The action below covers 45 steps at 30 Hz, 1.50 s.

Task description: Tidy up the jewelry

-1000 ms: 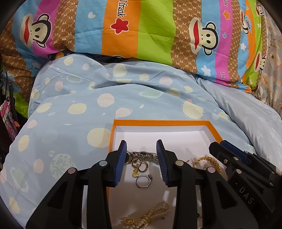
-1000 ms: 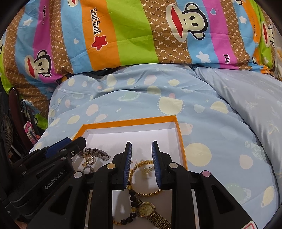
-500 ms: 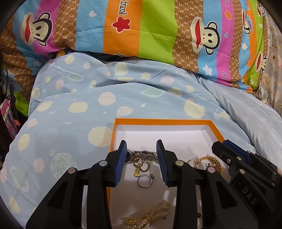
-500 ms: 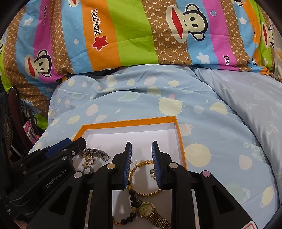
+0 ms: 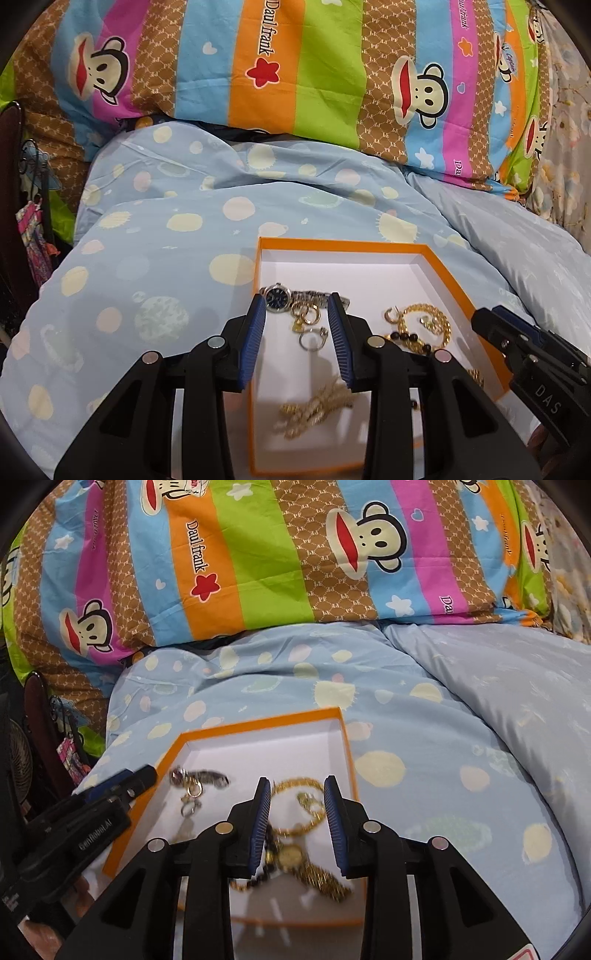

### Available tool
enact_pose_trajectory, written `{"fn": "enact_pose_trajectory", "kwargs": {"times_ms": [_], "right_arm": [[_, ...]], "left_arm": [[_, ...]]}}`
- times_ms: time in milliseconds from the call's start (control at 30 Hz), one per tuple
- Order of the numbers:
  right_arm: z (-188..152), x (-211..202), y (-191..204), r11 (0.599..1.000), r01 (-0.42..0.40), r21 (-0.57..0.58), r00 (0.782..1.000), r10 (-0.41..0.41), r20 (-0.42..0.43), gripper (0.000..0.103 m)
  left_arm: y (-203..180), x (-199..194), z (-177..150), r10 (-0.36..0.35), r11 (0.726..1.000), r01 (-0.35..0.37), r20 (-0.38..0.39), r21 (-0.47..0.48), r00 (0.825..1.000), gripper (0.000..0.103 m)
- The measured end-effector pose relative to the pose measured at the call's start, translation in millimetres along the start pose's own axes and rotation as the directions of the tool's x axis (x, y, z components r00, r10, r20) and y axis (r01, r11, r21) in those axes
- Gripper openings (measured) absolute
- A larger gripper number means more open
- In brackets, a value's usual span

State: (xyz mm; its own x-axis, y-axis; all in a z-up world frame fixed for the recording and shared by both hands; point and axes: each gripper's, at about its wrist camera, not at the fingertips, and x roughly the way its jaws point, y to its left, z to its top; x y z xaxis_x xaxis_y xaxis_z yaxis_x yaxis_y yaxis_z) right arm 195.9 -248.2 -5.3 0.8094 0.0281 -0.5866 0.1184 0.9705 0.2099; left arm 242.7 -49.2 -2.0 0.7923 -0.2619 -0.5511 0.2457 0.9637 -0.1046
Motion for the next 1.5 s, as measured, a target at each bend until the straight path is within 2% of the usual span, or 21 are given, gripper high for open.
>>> {"fn": "enact_pose_trajectory", "kwargs": {"times_ms": [167,500,600,667,900,967,1100,1200,1267,1400,1500], "right_arm": [[-14.5,-17.1,-2.7,1.000,0.006,0.008,1.000,-0.006,-0.015,0.030],[-49.9,-53.4,3.4,1.000,-0.005,0.028,0.999,0.006,-0.051,0.030],[-57.8,-64.4,5.7,1.000,0.004,0.030,0.999,-0.003,-0.041,0.036],[-60.4,-68.8,6.7,0.999,0.014,0.029,0.999,-0.013,-0.036,0.044],[-61.8,-67.6,7.9,0.998,0.063,0.023,0.997,-0.062,-0.045,0.057],[-62.1,-65.2,5.4,0.997,0.068,0.032,0.996,-0.066,-0.056,0.065],[-61.8,-63.6,0.0,0.996,0.055,0.064,0.997,-0.051,-0.059,0.072],[-61.8,-64.0,0.6,0.997,0.047,0.063,0.998,-0.044,-0.054,0.079],[-61.3,-65.1,3.5,0.996,0.068,0.052,0.997,-0.065,-0.049,0.087],[-60.7,-61.4,5.7,0.996,0.078,0.038,0.995,-0.075,-0.068,0.087],[-61.4,-59.8,8.9,0.992,0.128,0.022,0.989,-0.126,-0.080,0.087]], "left_arm": [[2.8,-21.8,-13.0,0.011,1.000,-0.011,0.006,-0.005,1.000,0.034],[-0.2,-56.3,-41.9,0.001,1.000,0.000,-0.042,0.004,0.999,0.034],[-6.4,-64.5,-48.6,0.006,1.000,-0.005,-0.048,0.017,0.999,0.038],[-9.7,-70.0,-51.5,0.014,1.000,-0.013,-0.043,0.023,0.999,0.048],[-15.5,-67.8,-54.8,0.018,0.999,-0.015,-0.070,0.043,0.997,0.050],[-16.1,-64.4,-54.9,0.018,0.999,-0.014,-0.086,0.048,0.996,0.051],[-17.6,-60.5,-54.9,0.025,0.998,-0.020,-0.102,0.056,0.994,0.057],[-18.1,-57.8,-55.1,0.033,0.998,-0.026,-0.115,0.061,0.993,0.058],[-17.6,-56.2,-55.0,0.038,0.998,-0.031,-0.122,0.060,0.992,0.063],[-17.5,-54.4,-54.8,0.046,0.997,-0.038,-0.130,0.060,0.990,0.065],[-16.8,-52.7,-55.3,0.052,0.997,-0.044,-0.139,0.057,0.989,0.066]]}}
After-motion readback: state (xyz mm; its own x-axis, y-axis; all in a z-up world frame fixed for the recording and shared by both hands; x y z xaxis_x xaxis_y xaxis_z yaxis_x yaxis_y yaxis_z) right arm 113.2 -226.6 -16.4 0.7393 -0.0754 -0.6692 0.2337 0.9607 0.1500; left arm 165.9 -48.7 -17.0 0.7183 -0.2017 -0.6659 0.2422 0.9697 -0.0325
